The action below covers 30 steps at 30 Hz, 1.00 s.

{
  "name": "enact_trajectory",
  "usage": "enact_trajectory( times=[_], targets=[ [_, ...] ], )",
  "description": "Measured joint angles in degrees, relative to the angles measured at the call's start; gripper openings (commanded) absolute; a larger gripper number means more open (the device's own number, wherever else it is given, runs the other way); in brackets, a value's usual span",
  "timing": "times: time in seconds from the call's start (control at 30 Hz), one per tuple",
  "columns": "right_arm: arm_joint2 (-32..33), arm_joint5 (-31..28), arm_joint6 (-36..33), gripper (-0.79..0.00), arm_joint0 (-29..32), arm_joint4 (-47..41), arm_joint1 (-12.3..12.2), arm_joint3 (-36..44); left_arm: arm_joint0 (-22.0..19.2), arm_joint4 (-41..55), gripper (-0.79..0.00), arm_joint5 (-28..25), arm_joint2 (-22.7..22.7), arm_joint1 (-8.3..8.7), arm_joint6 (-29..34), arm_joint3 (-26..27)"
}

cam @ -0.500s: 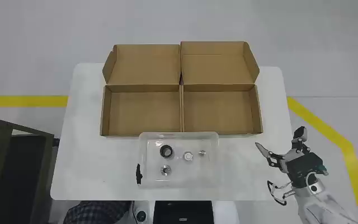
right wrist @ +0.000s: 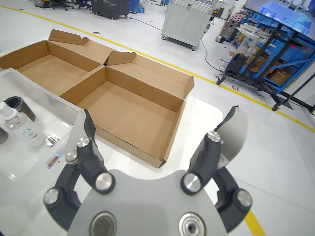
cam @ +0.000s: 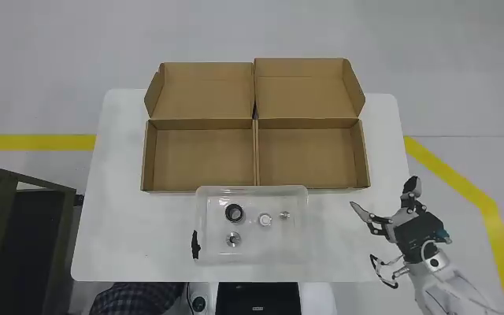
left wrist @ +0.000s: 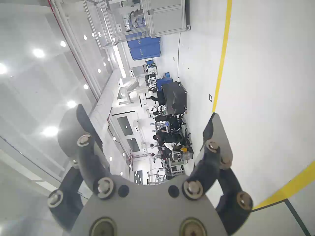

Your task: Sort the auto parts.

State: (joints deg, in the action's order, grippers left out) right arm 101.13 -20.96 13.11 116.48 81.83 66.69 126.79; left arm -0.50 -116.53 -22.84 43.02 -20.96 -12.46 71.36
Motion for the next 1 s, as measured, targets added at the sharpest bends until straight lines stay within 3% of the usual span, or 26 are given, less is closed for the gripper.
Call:
enact_trajectory(
  times=[0.47,1.0],
  targets=[
    [-13.2,-13.4,-10.1,0.0,-7.6,7.6,-0.7,2.0,0.0,0.0,0.0,0.0,0.0,0.0,0.0,0.0],
    [-28.3,-18.5,-21.8,0.0,-18.2,12.4,-0.6,-0.6,0.0,0.0,0.0,0.0,0.0,0.0,0.0,0.0]
  ],
)
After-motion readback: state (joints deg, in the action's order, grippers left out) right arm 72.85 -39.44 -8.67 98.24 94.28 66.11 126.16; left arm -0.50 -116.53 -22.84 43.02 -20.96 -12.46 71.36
